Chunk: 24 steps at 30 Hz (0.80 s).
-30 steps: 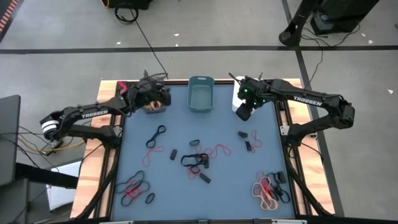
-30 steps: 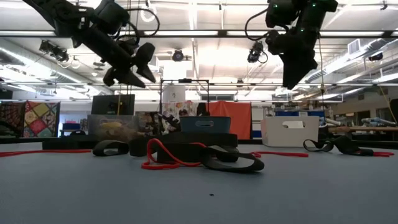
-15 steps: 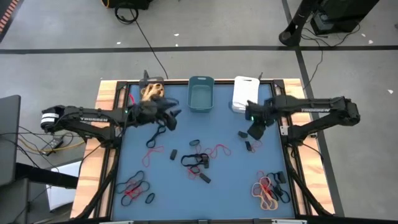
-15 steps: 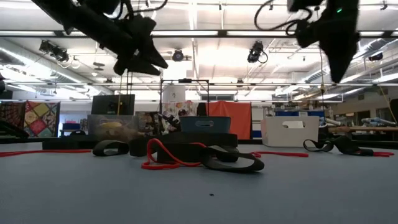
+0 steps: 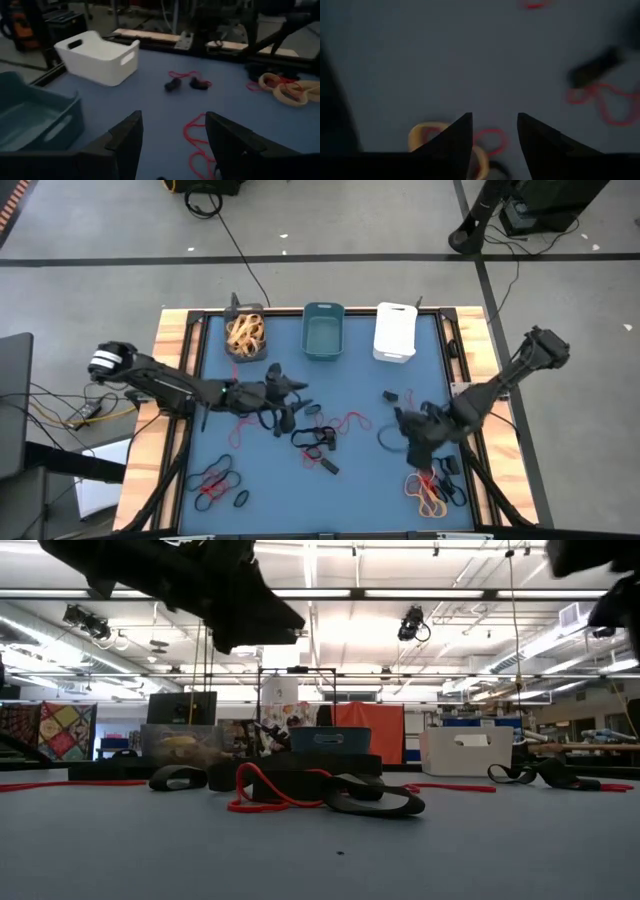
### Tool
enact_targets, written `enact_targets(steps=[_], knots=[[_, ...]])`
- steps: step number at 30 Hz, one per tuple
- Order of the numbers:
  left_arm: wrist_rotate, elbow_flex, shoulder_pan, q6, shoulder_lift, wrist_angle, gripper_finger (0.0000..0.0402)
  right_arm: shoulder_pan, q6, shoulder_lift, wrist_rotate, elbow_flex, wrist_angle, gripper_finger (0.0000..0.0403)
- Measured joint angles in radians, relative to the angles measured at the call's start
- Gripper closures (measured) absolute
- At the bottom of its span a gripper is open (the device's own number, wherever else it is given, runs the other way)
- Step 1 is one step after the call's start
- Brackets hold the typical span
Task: Sort rubber bands into baskets
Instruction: Put the yellow rubber band into the black bin
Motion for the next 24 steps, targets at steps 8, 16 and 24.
enact_targets(steps=[8, 16, 24], knots=[[0.0, 0.0, -0.029, 0.017, 0.126, 0.169, 0.0183, 0.17, 0.015, 0.082, 0.003, 0.0, 0.082, 0.0259], [0.0, 0.0, -0.028, 0.018, 0.2, 0.267, 0.0183, 0.224, -0.021, 0.226, 0.008, 0.0, 0.204, 0.0268], [0.0, 0.0, -0.029, 0.014, 0.22, 0.272, 0.0183, 0.227, -0.094, 0.359, -0.02, 0.0, 0.216, 0.0269]])
